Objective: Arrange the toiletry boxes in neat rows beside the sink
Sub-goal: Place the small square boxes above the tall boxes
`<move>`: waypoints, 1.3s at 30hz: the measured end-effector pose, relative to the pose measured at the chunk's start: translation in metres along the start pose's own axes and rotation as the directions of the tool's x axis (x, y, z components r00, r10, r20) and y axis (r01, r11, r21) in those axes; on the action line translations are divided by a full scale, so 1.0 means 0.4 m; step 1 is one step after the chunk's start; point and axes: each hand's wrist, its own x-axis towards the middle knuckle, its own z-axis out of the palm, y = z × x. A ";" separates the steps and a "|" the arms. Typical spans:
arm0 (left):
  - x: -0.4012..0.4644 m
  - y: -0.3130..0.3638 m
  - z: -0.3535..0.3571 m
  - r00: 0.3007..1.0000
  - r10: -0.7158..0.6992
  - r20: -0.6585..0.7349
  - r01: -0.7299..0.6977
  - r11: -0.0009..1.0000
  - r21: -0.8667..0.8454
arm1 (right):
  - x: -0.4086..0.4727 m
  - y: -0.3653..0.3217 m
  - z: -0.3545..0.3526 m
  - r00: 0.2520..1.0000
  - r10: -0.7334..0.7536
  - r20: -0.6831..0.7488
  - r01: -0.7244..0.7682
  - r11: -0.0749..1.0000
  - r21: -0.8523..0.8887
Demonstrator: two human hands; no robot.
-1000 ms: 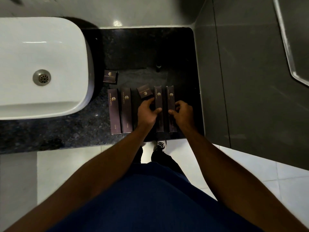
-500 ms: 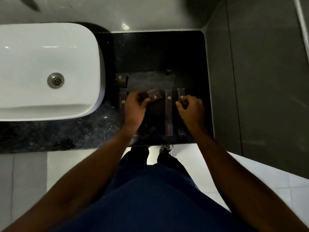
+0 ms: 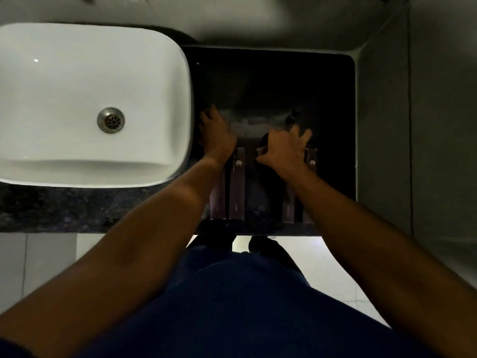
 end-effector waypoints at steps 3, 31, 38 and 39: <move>0.016 -0.017 0.009 0.999 0.044 0.003 -0.043 0.990 -0.131 | 0.032 -0.018 -0.018 0.997 -0.073 -0.004 0.073 0.997 -0.004; 0.033 -0.056 -0.003 0.987 0.157 0.046 -0.143 0.964 -0.224 | 0.158 -0.062 0.011 0.966 -0.256 -0.044 0.248 0.853 0.459; -0.011 -0.017 -0.007 0.931 0.350 -0.101 -0.343 0.936 0.081 | 0.071 0.110 -0.037 0.943 0.046 -0.330 0.191 0.736 0.649; -0.025 0.002 0.002 0.898 0.427 -0.109 -0.415 0.903 0.117 | 0.057 0.165 -0.040 0.915 0.201 -0.351 0.123 0.689 0.715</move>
